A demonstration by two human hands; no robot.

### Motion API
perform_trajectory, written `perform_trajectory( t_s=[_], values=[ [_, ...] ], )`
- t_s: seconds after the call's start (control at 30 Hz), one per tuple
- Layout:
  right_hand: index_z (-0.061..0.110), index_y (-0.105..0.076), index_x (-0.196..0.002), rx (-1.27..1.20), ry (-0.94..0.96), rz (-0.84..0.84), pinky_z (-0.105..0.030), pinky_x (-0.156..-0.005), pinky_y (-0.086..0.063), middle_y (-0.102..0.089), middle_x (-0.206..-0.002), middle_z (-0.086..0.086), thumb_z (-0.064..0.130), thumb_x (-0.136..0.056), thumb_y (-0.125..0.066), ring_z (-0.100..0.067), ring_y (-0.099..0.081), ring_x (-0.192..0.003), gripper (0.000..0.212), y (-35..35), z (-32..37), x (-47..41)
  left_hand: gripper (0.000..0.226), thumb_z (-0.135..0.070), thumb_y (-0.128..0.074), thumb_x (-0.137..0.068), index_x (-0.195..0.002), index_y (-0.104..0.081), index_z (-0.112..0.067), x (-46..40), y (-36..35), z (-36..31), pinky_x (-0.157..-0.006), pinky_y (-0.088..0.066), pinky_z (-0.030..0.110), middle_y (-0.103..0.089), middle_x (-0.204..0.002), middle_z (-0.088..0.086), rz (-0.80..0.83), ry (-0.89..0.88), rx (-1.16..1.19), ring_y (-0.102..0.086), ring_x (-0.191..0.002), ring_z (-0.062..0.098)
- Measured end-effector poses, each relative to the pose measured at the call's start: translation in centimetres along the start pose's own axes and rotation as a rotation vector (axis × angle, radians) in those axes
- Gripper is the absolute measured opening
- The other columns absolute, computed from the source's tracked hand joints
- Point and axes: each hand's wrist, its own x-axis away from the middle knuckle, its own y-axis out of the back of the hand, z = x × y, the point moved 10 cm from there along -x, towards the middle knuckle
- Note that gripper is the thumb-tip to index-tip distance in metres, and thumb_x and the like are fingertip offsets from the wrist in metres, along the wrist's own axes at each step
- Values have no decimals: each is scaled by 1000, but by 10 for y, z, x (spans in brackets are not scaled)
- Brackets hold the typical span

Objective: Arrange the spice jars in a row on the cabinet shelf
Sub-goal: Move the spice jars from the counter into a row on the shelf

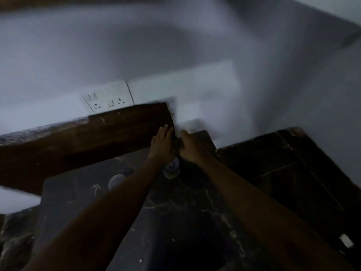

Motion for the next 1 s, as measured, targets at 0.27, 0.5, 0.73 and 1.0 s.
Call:
perform_trajectory(
  t_s=[0.27,0.5,0.73,1.0],
  values=[
    [10,-41,-150,-101,-274,272,-44,-113,-44,-55,-146,-17,24,-94,-70,-35,-55,-134,64,-121,-94,34,88,-28,-66,-99,-167,-11,-22,14,-118,35,-128,-22,60,-5,-174,14,376,133,50,-6,-162,40],
    [9,-39,-152,-167,-277,278,-41,-109,-45,-55,-146,-17,20,-87,-77,-36,-54,-134,75,-129,-102,32,82,-34,-70,-96,-162,-26,-16,16,-116,22,-119,-40,51,-29,-164,19,362,75,11,-40,-148,42],
    [14,-32,-156,-326,21,-108,-31,-119,-40,-50,-153,-2,26,-73,-92,-15,-49,-142,103,-53,-54,37,105,-52,-83,-69,-158,-34,-25,11,-27,-18,-106,-45,38,-47,-143,6,276,-54,169,-49,-136,32],
    [26,-31,-153,-421,191,-489,-27,-105,-50,-55,-144,5,52,-66,-74,-9,-57,-125,100,99,57,66,96,-72,-64,-73,-156,-42,-30,43,174,-98,-104,-47,26,-59,-133,-4,-102,-395,293,-58,-119,11]
  ],
)
